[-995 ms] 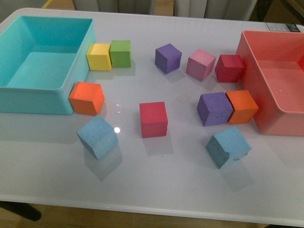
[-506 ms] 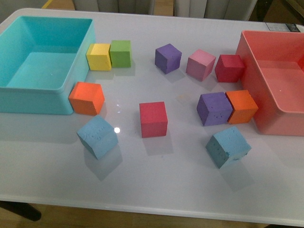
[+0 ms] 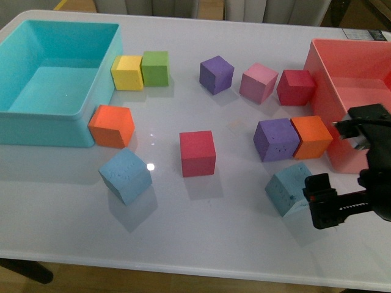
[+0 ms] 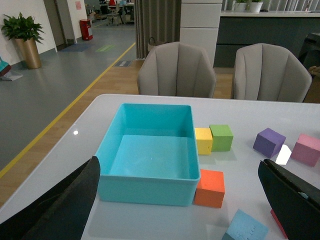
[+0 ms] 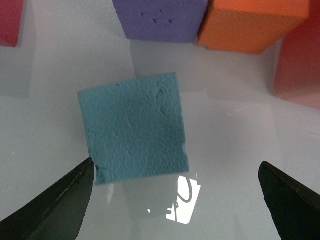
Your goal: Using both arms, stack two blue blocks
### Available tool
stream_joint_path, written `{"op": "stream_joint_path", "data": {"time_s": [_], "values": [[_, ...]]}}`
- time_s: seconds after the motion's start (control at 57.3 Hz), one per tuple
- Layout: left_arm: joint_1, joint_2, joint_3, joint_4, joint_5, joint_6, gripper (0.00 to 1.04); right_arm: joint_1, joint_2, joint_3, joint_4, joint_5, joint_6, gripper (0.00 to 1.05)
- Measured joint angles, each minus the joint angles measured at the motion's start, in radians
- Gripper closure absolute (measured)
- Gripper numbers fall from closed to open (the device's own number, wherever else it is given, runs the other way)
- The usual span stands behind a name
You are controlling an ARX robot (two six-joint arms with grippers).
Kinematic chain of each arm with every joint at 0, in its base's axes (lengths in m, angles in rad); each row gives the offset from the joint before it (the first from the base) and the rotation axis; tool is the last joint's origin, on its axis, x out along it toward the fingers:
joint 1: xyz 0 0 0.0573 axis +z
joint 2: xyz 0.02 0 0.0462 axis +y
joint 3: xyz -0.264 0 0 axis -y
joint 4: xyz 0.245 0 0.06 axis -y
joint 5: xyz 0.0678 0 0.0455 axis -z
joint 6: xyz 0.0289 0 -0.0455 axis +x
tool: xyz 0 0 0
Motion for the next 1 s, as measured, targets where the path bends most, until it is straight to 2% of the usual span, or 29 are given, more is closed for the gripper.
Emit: {"op": "stream_joint_path", "data": {"time_s": [0.699,0.733,0.995], "values": [[0.000,0.000,0.000,0.000,0.000,0.000,0.09,0.080,0.214,0.164,-0.061,0.015,0.026,0.09],[0.000,0.000,0.000,0.000,0.000,0.000,0.09,0.081,0.214,0.165,-0.061,0.015,0.029,0.11],[0.000,0.000,0.000,0.000,0.000,0.000,0.09,0.083,0.182,0.161,-0.084,-0.010,0.028,0.49]]}}
